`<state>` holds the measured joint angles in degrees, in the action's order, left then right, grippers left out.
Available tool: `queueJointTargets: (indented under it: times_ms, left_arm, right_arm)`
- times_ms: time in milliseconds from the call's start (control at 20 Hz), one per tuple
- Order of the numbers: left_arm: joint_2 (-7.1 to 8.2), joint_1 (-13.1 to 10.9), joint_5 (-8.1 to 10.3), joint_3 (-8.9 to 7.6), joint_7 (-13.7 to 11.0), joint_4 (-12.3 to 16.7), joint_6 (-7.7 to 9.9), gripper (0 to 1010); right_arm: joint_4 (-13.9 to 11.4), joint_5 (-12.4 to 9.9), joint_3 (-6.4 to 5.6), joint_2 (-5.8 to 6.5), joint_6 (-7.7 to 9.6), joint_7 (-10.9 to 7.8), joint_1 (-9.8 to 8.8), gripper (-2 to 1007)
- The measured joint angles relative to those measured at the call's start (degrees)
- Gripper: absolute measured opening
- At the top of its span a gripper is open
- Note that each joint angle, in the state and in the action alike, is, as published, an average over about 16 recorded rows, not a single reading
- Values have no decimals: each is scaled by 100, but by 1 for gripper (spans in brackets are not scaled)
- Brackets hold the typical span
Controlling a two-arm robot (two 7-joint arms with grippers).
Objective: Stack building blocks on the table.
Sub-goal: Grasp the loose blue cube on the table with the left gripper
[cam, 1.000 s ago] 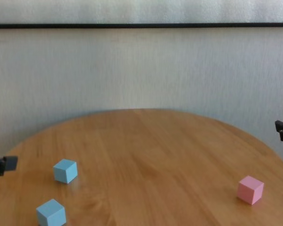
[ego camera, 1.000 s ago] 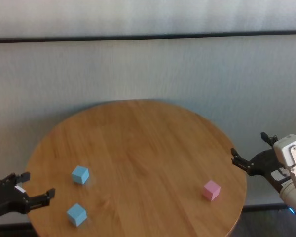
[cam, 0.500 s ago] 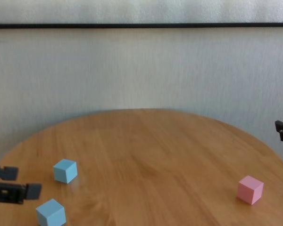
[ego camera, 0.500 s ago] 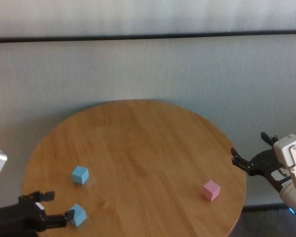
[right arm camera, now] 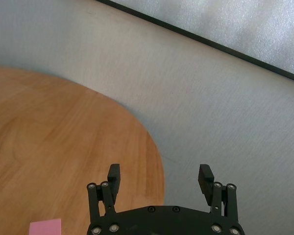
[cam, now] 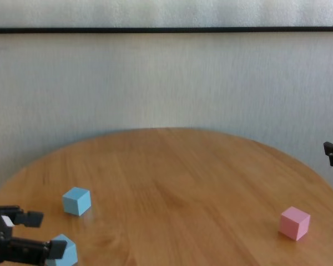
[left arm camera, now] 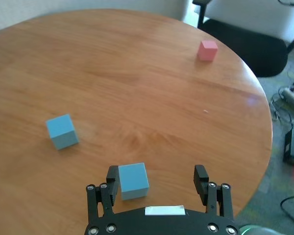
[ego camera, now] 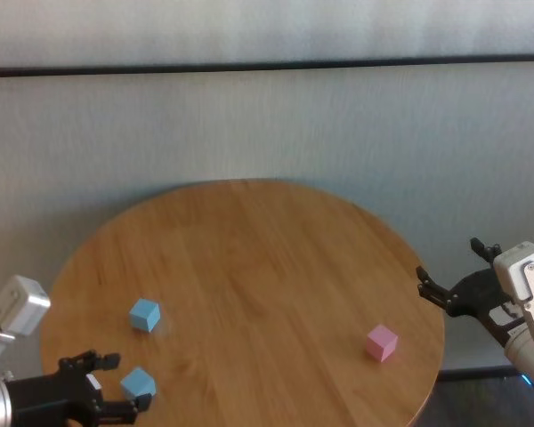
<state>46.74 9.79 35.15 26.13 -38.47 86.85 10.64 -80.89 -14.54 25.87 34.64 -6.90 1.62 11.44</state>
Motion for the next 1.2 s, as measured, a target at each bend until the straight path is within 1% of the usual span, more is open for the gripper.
queueJointTargets:
  times_ms: [250,450,850,1200]
  left_arm:
    - [-85,177,-196,191,-115,-176,-75,999]
    - [-151,263,-274,273,-93,-250,-18,1000]
    - [-324,360,-391,341,160,-359,201,1000]
    - [-511,417,-519,334,395,-483,344,1000]
  right_arm:
    - [0,0,0,0,0,0,0,1004]
    - [0,0,0,0,0,0,0,1004]
    - [0,0,0,0,0,0,0,1004]
    - [0,0,0,0,0,0,0,1004]
